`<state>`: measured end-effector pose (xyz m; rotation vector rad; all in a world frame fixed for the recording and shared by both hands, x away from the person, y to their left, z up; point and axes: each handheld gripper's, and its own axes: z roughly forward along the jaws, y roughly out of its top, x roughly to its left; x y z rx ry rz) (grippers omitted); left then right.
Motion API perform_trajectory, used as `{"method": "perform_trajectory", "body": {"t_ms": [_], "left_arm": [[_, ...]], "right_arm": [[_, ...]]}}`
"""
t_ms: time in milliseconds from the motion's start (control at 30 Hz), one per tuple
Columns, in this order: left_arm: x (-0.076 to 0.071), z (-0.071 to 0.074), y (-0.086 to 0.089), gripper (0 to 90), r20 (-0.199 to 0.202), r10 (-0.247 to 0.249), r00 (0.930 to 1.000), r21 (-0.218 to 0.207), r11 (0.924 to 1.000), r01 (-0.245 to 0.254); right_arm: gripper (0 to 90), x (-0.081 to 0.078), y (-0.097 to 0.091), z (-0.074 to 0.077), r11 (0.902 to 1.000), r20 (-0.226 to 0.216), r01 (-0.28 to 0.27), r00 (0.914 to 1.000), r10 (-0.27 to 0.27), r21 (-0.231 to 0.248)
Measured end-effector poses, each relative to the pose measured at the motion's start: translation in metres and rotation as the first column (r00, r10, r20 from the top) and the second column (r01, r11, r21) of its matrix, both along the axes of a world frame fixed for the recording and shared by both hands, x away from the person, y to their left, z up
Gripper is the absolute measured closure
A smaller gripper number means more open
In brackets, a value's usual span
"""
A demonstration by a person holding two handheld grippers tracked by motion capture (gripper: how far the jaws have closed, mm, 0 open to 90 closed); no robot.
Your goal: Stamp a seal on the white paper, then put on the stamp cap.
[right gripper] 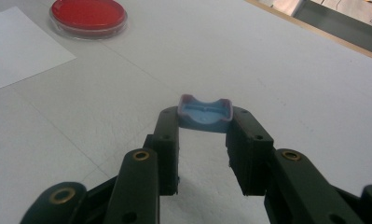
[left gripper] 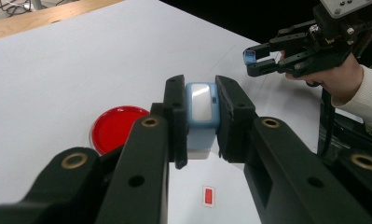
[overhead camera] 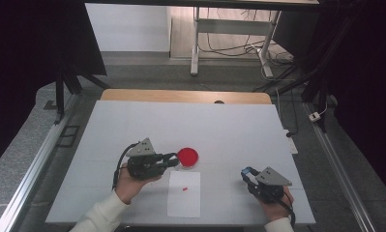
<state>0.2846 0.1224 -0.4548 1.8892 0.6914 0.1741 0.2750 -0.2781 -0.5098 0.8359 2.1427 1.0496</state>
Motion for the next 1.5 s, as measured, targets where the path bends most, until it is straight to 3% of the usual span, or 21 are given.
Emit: {"method": "perform_trajectory", "body": {"t_ms": [767, 1500], "left_arm": [[0.001, 0.001, -0.001, 74.8, 0.002, 0.002, 1.0000, -0.001, 1.0000, -0.002], [0.002, 0.000, -0.003, 74.8, -0.003, -0.006, 1.0000, 0.001, 1.0000, 0.006]], "right_arm": [[64.9, 0.000, 0.004, 0.001, 0.9997, 0.000, -0.016, 0.9999, 0.016, 0.018], [64.9, -0.002, 0.034, -0.001, 0.9954, -0.021, -0.092, 0.9955, 0.093, 0.024]]}}
